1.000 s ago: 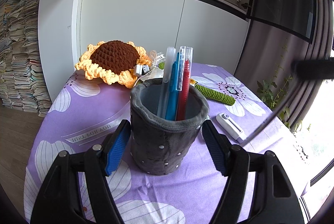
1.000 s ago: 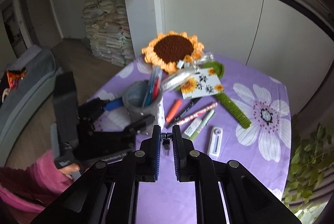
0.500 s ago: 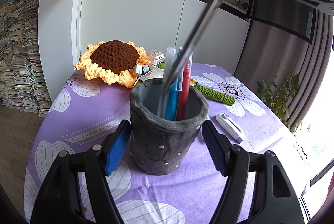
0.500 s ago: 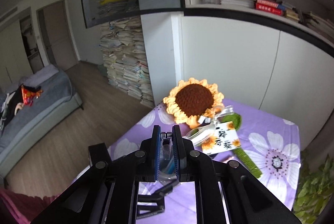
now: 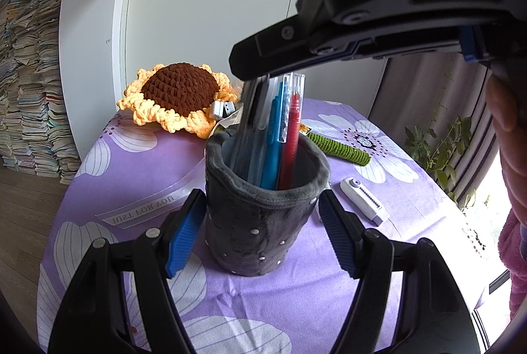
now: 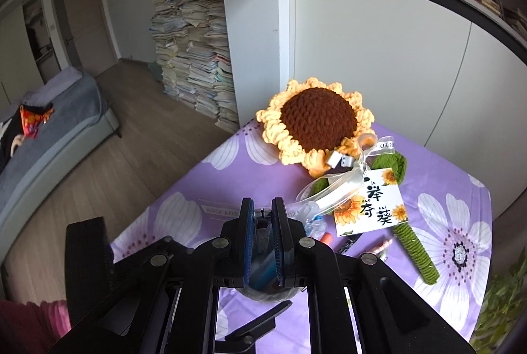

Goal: Organize stationery

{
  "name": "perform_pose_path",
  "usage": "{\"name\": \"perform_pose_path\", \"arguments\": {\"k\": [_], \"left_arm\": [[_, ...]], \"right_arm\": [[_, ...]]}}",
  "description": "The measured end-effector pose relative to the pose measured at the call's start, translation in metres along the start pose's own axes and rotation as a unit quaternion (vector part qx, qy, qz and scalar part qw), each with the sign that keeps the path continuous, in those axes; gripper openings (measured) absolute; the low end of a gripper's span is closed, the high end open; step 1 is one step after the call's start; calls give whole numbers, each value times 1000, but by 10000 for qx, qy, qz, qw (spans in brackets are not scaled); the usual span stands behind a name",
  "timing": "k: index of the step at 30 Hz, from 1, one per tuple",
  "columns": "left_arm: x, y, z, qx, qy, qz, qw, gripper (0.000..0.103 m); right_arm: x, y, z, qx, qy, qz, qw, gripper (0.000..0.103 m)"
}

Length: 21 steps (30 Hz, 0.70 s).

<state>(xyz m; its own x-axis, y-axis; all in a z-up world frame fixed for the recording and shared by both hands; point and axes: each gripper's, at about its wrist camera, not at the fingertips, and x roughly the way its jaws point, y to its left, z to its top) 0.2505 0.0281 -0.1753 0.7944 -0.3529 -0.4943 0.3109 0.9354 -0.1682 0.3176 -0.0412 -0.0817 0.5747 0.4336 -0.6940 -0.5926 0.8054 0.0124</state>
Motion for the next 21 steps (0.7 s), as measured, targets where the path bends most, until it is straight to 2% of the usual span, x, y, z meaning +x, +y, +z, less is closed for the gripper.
{"name": "perform_pose_path", "arguments": {"k": [5, 9, 11, 13, 15, 18, 21], "left_arm": [[-1, -2, 0, -9, 14, -7, 10000, 71], [1, 0, 1, -24, 18, -6, 10000, 71], [1, -1, 1, -23, 18, -6, 10000, 71], [1, -1, 1, -23, 19, -5, 10000, 71], [1, -1, 1, -21, 19, -4, 10000, 71], [1, 0, 1, -26, 18, -7, 10000, 71], [2, 0, 1, -35, 22, -10, 10000, 71]], "right_arm": [[-5, -10, -3, 250, 40, 99, 9996, 12], [-35, -31, -10, 619, -347, 68, 9975, 13], [-48, -48, -18, 853, -393, -225, 9953, 23], [-49, -66, -31, 1095, -201, -646, 9917, 34], [-38, -82, -51, 1292, 133, -875, 9877, 35], [-8, -98, -85, 1659, 766, -742, 9804, 35], [13, -100, -108, 1833, 1063, -588, 9755, 35]]}}
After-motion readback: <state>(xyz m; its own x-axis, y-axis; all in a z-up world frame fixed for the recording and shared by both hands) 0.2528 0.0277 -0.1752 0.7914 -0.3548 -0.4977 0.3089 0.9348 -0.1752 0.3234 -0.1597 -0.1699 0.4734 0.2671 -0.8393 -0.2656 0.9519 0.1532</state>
